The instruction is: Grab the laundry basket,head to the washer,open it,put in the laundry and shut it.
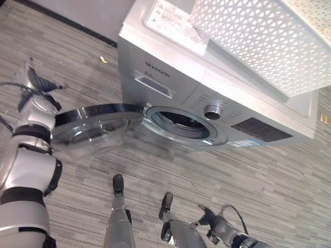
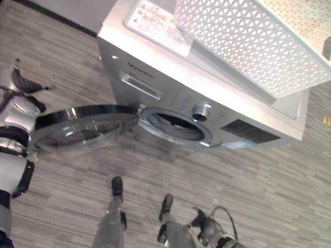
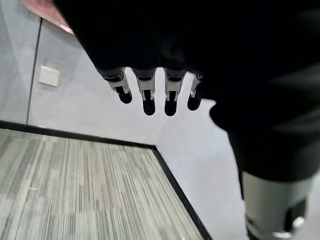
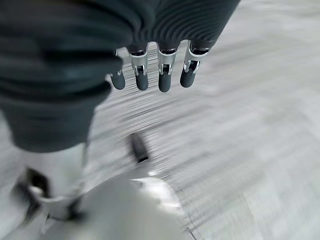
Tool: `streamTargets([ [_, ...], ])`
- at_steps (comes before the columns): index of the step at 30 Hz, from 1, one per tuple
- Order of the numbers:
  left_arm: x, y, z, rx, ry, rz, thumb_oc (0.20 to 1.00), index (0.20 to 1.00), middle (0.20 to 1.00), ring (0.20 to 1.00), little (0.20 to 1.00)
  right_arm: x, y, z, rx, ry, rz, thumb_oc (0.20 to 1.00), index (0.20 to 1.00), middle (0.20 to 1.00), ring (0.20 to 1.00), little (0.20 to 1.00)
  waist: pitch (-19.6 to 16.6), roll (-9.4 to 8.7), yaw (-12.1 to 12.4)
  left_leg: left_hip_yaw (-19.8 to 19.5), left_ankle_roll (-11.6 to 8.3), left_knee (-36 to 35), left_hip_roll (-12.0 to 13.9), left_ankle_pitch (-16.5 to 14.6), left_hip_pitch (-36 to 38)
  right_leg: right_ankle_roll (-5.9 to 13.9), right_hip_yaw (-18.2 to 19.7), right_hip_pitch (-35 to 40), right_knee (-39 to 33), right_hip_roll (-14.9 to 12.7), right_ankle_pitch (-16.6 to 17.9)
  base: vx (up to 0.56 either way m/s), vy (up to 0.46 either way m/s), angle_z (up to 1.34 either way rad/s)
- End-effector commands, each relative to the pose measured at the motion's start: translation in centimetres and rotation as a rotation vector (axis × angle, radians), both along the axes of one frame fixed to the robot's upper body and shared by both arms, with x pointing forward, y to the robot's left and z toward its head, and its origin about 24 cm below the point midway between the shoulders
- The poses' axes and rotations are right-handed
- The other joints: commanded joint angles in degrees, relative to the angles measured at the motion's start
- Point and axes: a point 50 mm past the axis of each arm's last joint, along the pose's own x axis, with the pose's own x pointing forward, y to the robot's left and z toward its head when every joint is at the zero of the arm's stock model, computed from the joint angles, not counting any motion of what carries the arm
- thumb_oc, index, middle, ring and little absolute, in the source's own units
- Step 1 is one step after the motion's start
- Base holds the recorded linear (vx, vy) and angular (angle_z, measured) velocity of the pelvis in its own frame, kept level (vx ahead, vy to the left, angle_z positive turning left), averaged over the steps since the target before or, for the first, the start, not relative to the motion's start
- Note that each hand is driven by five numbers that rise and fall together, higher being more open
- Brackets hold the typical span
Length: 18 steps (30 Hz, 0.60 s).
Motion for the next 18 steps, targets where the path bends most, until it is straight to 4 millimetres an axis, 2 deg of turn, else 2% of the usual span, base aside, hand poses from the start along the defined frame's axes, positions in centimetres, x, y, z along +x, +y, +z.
streamTargets([
  [1,0.1,-1.7,-4.3,0.001,0.138,-0.055,1.0,1.0,1.0,1.0,1.0,-9.1,-3.9,-1.4,-0.098,0.321,-0.131,1.0,1.0,1.0,1.0,1.0,-3.9,1.95,0.2,-2.7,-0.51,1.6,0.0,-5.5,1.5,4.96,0.2,0.2,5.2,-5.8,3.6,0.08,-0.011,0.02],
  [2,-0.1,-2.7,-6.4,-0.014,0.185,-0.1,1.0,1.0,1.0,1.0,1.0,-11.4,-4.7,-1.4,-0.107,0.379,-0.197,1.0,1.0,1.0,1.0,1.0,-4.8,2.78,0.0,-2.7,-0.41,1.6,-0.3,-5.7,2.8,4.73,0.0,1.2,5.5,-5.8,2.6,0.09,-0.004,-0.03],
  [4,-0.3,-3.5,-8.2,-0.026,0.235,-0.153,1.0,1.0,1.0,1.0,1.0,-12.6,-5.2,-1.3,-0.114,0.401,-0.249,1.0,1.0,1.0,1.0,1.0,-5.8,3.73,-0.2,-2.5,-0.48,1.5,-0.3,-5.8,4.6,4.6,-0.1,2.4,5.6,-5.8,1.4,0.09,-0.008,-0.06],
  [5,-0.9,-3.7,-9.7,-0.044,0.281,-0.159,1.0,1.0,1.0,1.0,1.0,-13.3,-5.3,-1.3,-0.111,0.417,-0.266,1.0,1.0,1.0,1.0,1.0,-6.7,4.6,-0.5,-2.3,-0.58,1.4,-0.1,-5.9,6.2,4.29,0.2,3.7,5.7,-5.6,0.3,0.09,-0.01,-0.06],
  [8,-1.1,-3.9,-10.6,-0.076,0.293,-0.162,1.0,1.0,1.0,1.0,1.0,-12.9,-5.3,-1.3,-0.103,0.396,-0.282,1.0,1.0,1.0,1.0,1.0,-7.5,5.46,-0.7,-2.2,-0.68,1.2,0.0,-5.8,7.6,4.01,0.3,4.8,5.6,-5.3,-0.7,0.05,-0.018,-0.06],
  [9,-1.3,-4.0,-11.1,-0.099,0.296,-0.161,1.0,1.0,1.0,1.0,1.0,-12.2,-5.3,-1.3,-0.096,0.368,-0.287,1.0,1.0,1.0,1.0,1.0,-8.0,5.86,-1.0,-2.0,-0.82,1.0,0.3,-5.7,8.3,3.81,0.6,5.3,5.4,-5.0,-1.1,0.02,-0.06,-0.1],
  [10,-1.5,-4.2,-11.6,-0.132,0.296,-0.164,1.0,1.0,1.0,1.0,1.0,-10.7,-5.1,-1.3,-0.082,0.31,-0.274,1.0,1.0,1.0,1.0,1.0,-8.8,6.81,-1.4,-1.6,-1.22,0.8,1.0,-5.5,9.4,3.38,1.2,6.0,4.8,-4.2,-2.3,0.02,-0.059,-0.09],
  [11,-1.5,-4.2,-11.6,-0.132,0.296,-0.164,1.0,1.0,1.0,1.0,1.0,-10.7,-5.1,-1.3,-0.082,0.31,-0.274,1.0,1.0,1.0,1.0,1.0,-8.8,6.81,-1.4,-1.6,-1.22,0.8,1.0,-5.5,9.4,3.38,1.2,6.0,4.8,-4.2,-2.3,-0.01,-0.08,-0.08],
  [12,-1.5,-4.4,-11.8,-0.139,0.299,-0.169,1.0,1.0,1.0,1.0,1.0,-9.7,-4.7,-1.3,-0.068,0.277,-0.25,1.0,1.0,1.0,1.0,1.0,-9.1,7.15,-1.6,-1.3,-1.51,0.7,1.4,-5.3,9.9,3.16,1.6,6.4,4.3,-3.8,-2.5,-0.02,-0.115,-0.11],
  [13,-1.5,-4.5,-11.9,-0.152,0.297,-0.174,1.0,1.0,1.0,1.0,1.0,-8.0,-3.9,-1.2,-0.039,0.214,-0.191,1.0,1.0,1.0,1.0,1.0,-9.9,7.59,-1.9,-0.9,-2.08,0.4,2.3,-4.9,10.9,2.76,2.6,7.1,3.0,-2.8,-2.8,-0.04,-0.194,-0.25],
  [14,-1.3,-4.7,-11.8,-0.158,0.286,-0.178,1.0,1.0,1.0,1.0,1.0,-7.1,-3.2,-1.2,-0.018,0.184,-0.152,1.0,1.0,1.0,1.0,1.0,-10.3,7.74,-2.0,-0.6,-2.54,0.3,3.0,-4.6,11.2,2.57,3.0,7.6,2.0,-2.1,-2.9,-0.03,-0.152,-0.25],
  [15,-1.3,-4.7,-11.7,-0.158,0.285,-0.178,1.0,1.0,1.0,1.0,1.0,-7.1,-3.2,-1.2,-0.018,0.184,-0.152,1.0,1.0,1.0,1.0,1.0,-10.4,7.77,-2.0,-0.6,-2.53,0.3,3.0,-4.4,11.1,2.55,3.0,7.5,1.9,-2.1,-2.8,-0.05,-0.194,-0.22],
  [16,-1.1,-4.9,-11.3,-0.18,0.255,-0.178,1.0,1.0,1.0,1.0,1.0,-5.4,-2.0,-1.0,0.02,0.13,-0.09,1.0,1.0,1.0,1.0,1.0,-10.7,7.98,-2.0,0.0,-3.26,0.4,4.4,-4.0,11.9,2.14,4.0,8.4,0.4,-0.6,-3.3,-0.06,-0.189,-0.14],
  [17,-0.9,-4.9,-10.9,-0.195,0.232,-0.179,1.0,1.0,1.0,1.0,1.0,-4.3,-1.9,-0.7,0.035,0.095,-0.066,1.0,1.0,1.0,1.0,1.0,-10.5,7.99,-1.8,0.2,-3.66,0.6,5.3,-3.6,12.1,1.79,4.5,8.6,0.2,0.2,-3.6,-0.06,-0.189,-0.18],
  [18,-0.9,-4.9,-10.9,-0.195,0.231,-0.179,1.0,1.0,1.0,1.0,1.0,-4.3,-1.9,-0.7,0.035,0.094,-0.066,1.0,1.0,1.0,1.0,1.0,-10.6,8.02,-1.7,0.2,-3.65,0.6,5.3,-3.4,12.0,1.77,4.5,8.4,0.2,0.3,-3.5,-0.03,-0.074,-0.25],
])
